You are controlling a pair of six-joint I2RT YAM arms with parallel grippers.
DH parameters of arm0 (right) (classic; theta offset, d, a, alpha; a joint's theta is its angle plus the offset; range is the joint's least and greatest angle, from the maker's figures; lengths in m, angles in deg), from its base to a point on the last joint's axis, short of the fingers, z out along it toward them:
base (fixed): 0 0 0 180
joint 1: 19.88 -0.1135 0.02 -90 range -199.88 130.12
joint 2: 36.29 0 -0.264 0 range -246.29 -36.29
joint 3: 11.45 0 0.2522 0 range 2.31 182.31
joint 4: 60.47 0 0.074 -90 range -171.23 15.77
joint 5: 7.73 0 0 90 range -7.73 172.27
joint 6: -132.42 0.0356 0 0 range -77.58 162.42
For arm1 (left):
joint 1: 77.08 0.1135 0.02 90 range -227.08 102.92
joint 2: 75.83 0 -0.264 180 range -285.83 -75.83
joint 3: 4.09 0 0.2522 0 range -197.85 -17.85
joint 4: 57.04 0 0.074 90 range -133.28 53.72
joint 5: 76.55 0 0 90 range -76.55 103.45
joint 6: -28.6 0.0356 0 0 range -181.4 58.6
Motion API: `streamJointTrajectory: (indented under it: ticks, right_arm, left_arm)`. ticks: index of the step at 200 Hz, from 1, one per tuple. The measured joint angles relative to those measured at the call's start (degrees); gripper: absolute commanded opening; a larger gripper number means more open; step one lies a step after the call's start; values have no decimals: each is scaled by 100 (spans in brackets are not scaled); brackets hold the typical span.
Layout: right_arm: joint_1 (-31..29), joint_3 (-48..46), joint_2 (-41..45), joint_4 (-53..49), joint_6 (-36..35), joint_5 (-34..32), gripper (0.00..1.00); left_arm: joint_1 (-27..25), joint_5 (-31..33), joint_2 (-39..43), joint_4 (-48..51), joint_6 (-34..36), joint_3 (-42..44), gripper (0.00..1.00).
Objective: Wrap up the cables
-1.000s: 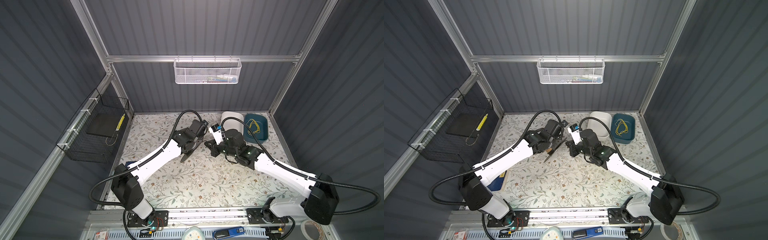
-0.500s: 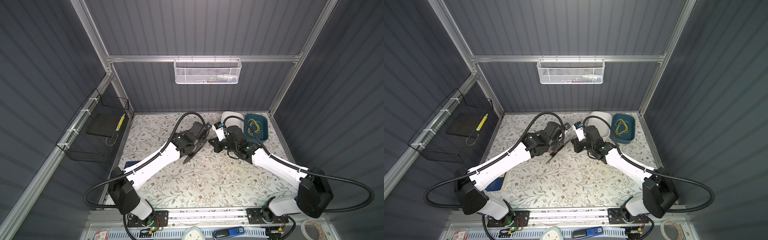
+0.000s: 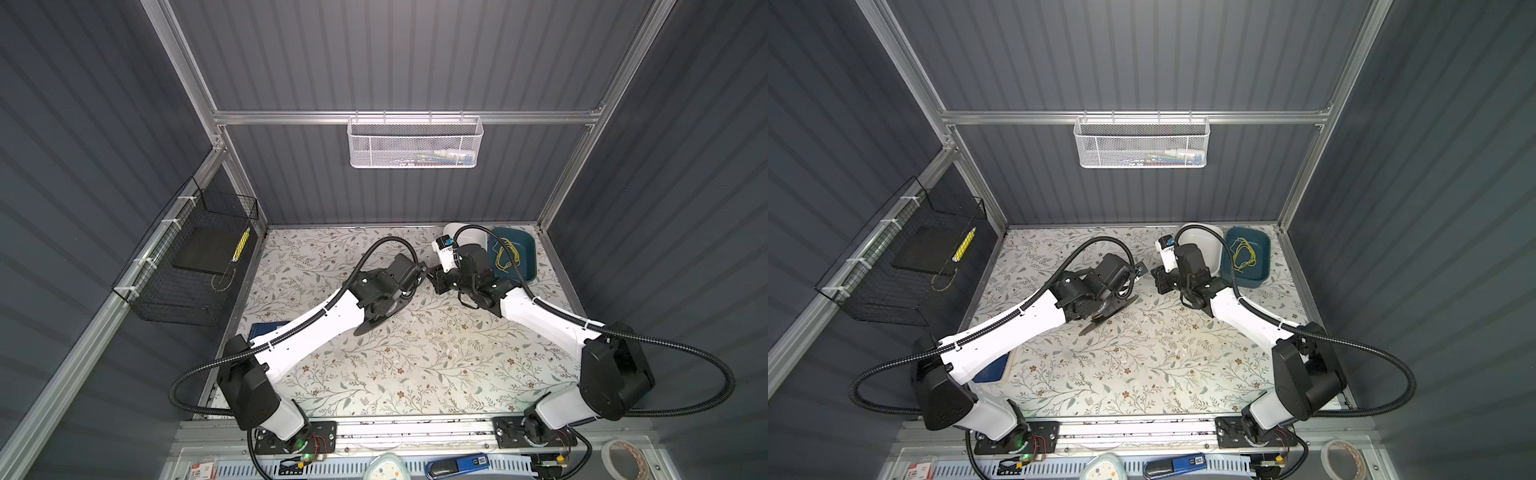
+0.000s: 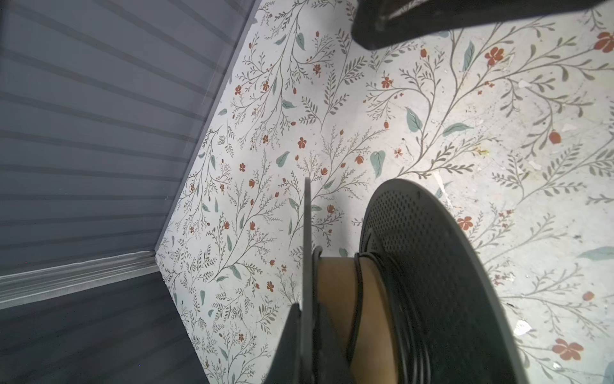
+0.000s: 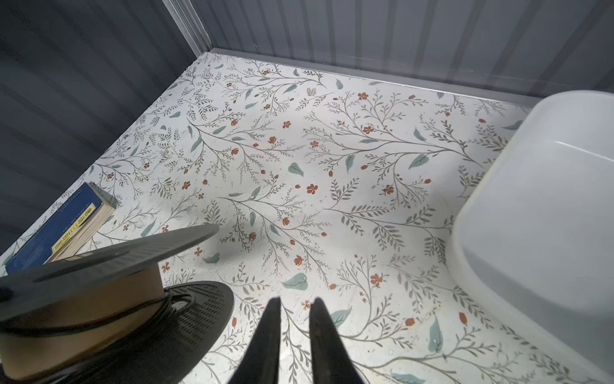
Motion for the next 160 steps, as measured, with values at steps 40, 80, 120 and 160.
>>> streamJointTrajectory:
  ticks: [40,80,120,160]
  right_arm:
    - [11,-337,0,310,181,28,21]
    - [37,-866,116,616,498,149,22]
    - [39,-1167,391,804,693,192,23]
    - [136,-1342,695,920,798,219,25]
  left_arm:
    - [-118,103,-256,125,44,-13,0]
    - [-221,153,-597,313,44,-179,0]
    - [-315,393,-719,299,31,-299,0]
    - [-704,925,-398,-931,-144,811,0]
